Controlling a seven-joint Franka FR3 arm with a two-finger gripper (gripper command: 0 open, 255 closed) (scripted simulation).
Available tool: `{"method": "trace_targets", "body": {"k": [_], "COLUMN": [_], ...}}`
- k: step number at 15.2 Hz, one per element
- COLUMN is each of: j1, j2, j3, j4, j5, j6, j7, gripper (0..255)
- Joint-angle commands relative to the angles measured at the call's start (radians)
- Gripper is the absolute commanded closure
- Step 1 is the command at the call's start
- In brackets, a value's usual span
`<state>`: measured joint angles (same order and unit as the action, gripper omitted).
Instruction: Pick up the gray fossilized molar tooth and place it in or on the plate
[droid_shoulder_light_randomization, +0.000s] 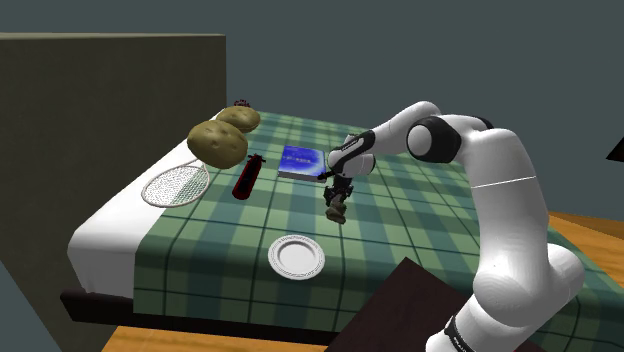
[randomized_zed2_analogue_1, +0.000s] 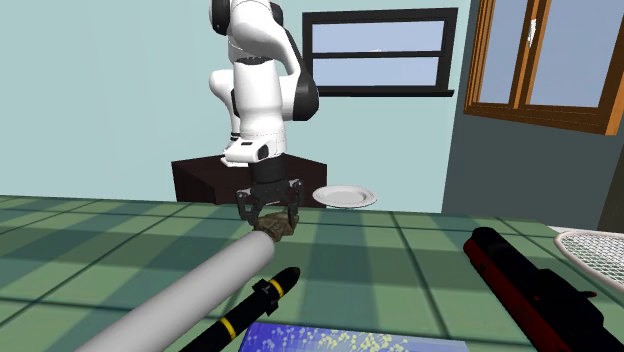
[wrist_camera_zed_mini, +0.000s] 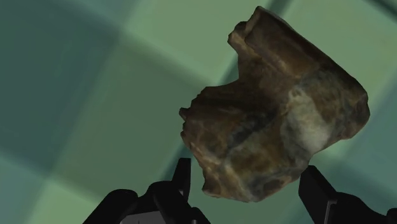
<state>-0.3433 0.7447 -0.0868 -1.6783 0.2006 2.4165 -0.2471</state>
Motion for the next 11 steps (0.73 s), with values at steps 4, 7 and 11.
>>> {"method": "trace_targets", "body": {"k": [4,7,11], "j1": [0.001,0.003,0.007], "j2": [-0.01,-0.04,-0.078], "j3": [-0.001,-0.005,-0.01], "j4": [-0.003,-0.009,-0.014], "j5": [-0.001,-0.006,-0.012], "j6": [-0.008,-0.031,-0.065], "j7": [0.001,0.006,0.011], "gripper": [255,255,255]}}
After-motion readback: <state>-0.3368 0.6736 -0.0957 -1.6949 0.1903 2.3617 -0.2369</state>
